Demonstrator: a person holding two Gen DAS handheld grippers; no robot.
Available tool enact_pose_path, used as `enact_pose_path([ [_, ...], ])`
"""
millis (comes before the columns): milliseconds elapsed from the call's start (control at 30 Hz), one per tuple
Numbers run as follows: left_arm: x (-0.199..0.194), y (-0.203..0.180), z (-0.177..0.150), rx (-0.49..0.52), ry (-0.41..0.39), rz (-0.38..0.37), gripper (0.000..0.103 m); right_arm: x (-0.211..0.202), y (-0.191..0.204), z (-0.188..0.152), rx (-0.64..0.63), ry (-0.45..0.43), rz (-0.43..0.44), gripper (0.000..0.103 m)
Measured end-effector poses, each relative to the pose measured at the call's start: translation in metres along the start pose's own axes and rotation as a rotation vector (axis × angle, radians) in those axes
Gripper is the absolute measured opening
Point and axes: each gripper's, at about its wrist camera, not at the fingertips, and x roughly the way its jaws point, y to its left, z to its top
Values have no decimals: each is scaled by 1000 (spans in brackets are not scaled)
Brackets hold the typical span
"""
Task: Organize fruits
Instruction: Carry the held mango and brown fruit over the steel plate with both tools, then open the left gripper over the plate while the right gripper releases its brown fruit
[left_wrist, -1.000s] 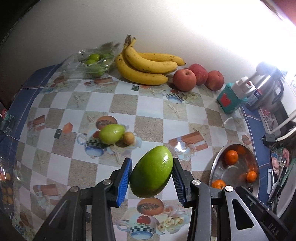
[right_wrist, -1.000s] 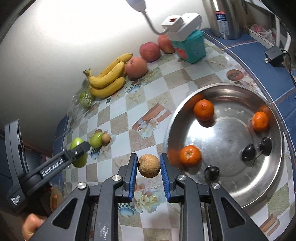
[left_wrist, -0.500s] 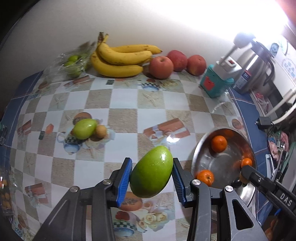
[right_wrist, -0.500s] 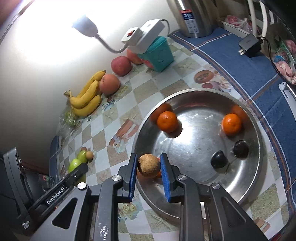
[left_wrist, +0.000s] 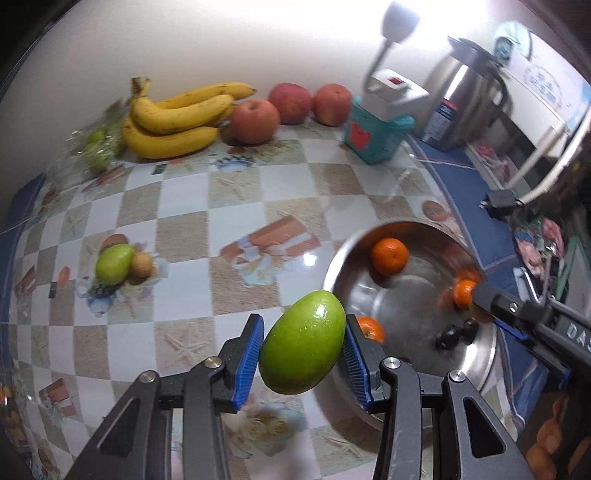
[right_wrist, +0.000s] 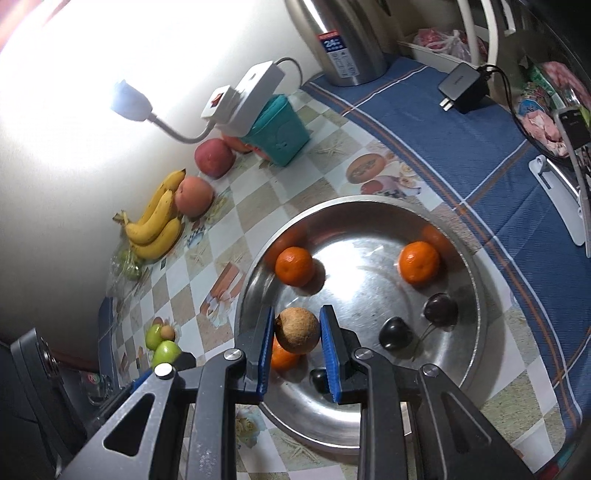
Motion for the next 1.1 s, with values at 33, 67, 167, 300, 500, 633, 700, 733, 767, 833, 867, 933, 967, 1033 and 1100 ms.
enact_pose_path([
  [33, 1, -3, -1, 6, 2, -10, 46, 0, -2, 1, 6, -1, -1, 26],
  [67, 1, -7, -1, 13, 4, -15, 46, 0, -5, 2, 13, -2, -1, 26],
  [167, 4, -17, -3, 44, 5, -11, 46, -1, -12, 5, 28, -7, -7, 26],
  [300, 12, -33, -6, 85, 17, -13, 46, -3, -21, 10, 51, -13, -12, 26],
  [500, 20, -51, -8, 130, -9, -7, 46, -3, -30, 16, 53, -28, -27, 26],
  [633, 28, -56, -6, 136, -24, -23, 46, 8, -33, 20, 39, -23, -26, 26],
  [700, 33, -58, -5, 143, -32, -19, 46, 16, -35, 20, 38, -11, -21, 26],
  [733, 35, -59, -4, 150, -36, -14, 46, 19, -35, 20, 36, -10, -18, 26],
  [767, 37, -60, -4, 156, -39, -11, 46, 23, -35, 20, 33, -12, -10, 26],
  [833, 41, -61, -4, 164, -47, -5, 46, 31, -34, 21, 21, -9, 1, 26],
  [867, 42, -61, -4, 164, -50, -5, 46, 33, -34, 20, 16, -9, -1, 26],
  [933, 45, -62, -3, 164, -58, -12, 46, 36, -32, 20, 3, -18, 1, 26],
  [967, 46, -62, -3, 163, -61, -16, 46, 37, -30, 20, -2, -21, 6, 26],
  [1033, 48, -63, -1, 165, -65, -25, 46, 39, -29, 20, -10, -21, 10, 26],
  [1100, 50, -65, -1, 169, -70, -26, 46, 41, -27, 20, -18, -20, 9, 26],
])
